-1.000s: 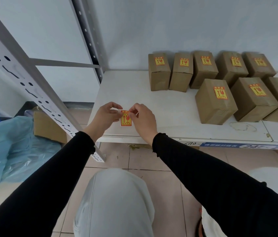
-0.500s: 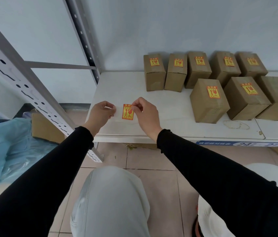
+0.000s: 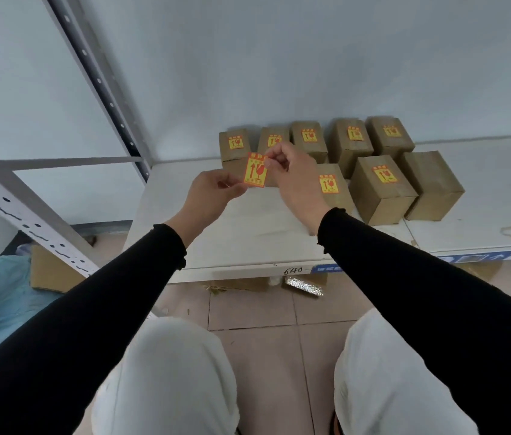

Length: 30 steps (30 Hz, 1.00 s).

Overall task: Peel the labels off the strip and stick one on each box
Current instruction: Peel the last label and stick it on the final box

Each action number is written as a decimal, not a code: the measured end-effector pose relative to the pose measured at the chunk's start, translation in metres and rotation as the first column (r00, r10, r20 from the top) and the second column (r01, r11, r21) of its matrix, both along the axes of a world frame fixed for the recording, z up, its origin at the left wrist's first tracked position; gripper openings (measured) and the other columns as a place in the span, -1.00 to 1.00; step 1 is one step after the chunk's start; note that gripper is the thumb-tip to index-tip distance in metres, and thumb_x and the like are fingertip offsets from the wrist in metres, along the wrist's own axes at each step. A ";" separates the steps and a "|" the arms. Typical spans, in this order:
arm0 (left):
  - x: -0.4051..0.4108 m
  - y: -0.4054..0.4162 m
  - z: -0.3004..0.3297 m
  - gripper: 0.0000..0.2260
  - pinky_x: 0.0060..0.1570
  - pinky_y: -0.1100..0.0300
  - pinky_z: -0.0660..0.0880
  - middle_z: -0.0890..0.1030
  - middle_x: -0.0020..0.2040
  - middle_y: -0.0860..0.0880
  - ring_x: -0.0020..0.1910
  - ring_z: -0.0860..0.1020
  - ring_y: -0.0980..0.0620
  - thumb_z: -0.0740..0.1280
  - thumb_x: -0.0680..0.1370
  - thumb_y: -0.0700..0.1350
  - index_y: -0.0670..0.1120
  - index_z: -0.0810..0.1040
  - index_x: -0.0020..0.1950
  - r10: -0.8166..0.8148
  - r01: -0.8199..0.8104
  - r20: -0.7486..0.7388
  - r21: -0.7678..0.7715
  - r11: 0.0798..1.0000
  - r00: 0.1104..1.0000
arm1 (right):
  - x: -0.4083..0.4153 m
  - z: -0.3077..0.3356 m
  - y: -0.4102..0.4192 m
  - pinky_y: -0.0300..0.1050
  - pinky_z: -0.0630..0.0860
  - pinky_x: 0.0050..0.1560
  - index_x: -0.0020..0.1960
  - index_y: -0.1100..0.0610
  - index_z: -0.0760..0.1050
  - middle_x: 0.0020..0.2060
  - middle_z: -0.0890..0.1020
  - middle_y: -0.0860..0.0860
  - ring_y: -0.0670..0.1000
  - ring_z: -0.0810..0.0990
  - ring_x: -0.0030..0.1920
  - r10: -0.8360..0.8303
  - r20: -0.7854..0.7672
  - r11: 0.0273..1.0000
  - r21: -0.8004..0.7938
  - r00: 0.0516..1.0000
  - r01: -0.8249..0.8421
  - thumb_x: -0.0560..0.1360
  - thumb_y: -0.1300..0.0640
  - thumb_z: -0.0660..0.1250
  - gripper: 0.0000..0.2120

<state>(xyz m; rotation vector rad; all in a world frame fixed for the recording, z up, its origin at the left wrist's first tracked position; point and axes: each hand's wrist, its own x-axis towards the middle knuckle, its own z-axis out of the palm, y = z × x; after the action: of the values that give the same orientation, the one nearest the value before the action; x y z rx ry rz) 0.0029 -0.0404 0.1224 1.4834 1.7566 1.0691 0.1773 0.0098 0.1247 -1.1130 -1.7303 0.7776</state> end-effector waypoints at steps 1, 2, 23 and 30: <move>0.012 0.004 0.006 -0.95 -0.17 0.19 0.40 0.63 -0.20 -0.01 -0.23 0.50 0.07 0.49 0.48 -0.10 -0.05 0.66 -0.15 -0.008 0.008 0.030 0.011 1.000 1.000 | 0.013 0.004 0.004 -0.21 0.54 -0.07 -0.05 0.04 0.55 -0.17 0.63 -0.16 -0.19 0.59 -0.14 -0.011 -0.016 1.000 0.015 1.000 0.011 0.60 0.15 0.32 -0.93; 0.026 0.008 0.012 -0.95 -0.17 0.20 0.40 0.63 -0.20 0.01 -0.23 0.51 0.08 0.50 0.47 -0.11 -0.01 0.65 -0.17 -0.020 0.019 0.058 0.023 1.000 0.998 | 0.025 0.008 0.007 -0.20 0.56 -0.04 -0.05 0.04 0.55 -0.17 0.63 -0.16 -0.19 0.60 -0.12 -0.019 -0.023 1.000 0.024 1.000 0.020 0.60 0.16 0.32 -0.93; 0.289 0.121 0.017 -0.92 -0.22 0.35 0.38 0.68 -0.12 0.09 -0.17 0.56 0.24 0.43 0.54 -0.06 -0.03 0.69 -0.12 -0.222 0.224 0.039 -0.065 0.972 0.974 | 0.286 0.000 0.094 -0.38 0.39 -0.19 -0.13 0.02 0.54 -0.27 0.62 -0.20 -0.27 0.54 -0.26 -0.306 0.064 0.952 0.022 0.950 0.305 0.52 0.17 0.36 -0.92; 0.350 0.164 -0.010 -0.86 -0.23 0.28 0.44 0.66 -0.19 0.08 -0.20 0.57 0.18 0.40 0.55 -0.06 -0.07 0.71 -0.12 -0.206 0.206 0.018 -0.139 0.969 0.978 | 0.341 -0.021 0.140 -0.28 0.36 -0.21 -0.17 0.01 0.54 -0.28 0.59 -0.17 -0.21 0.51 -0.25 -0.314 0.188 0.945 -0.033 0.931 0.325 0.53 0.17 0.35 -0.88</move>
<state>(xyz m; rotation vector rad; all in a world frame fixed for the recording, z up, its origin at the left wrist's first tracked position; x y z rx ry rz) 0.3524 0.1239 0.1121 1.5359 1.5993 0.8251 0.5184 0.1501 0.1041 -1.5040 -1.6199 0.5448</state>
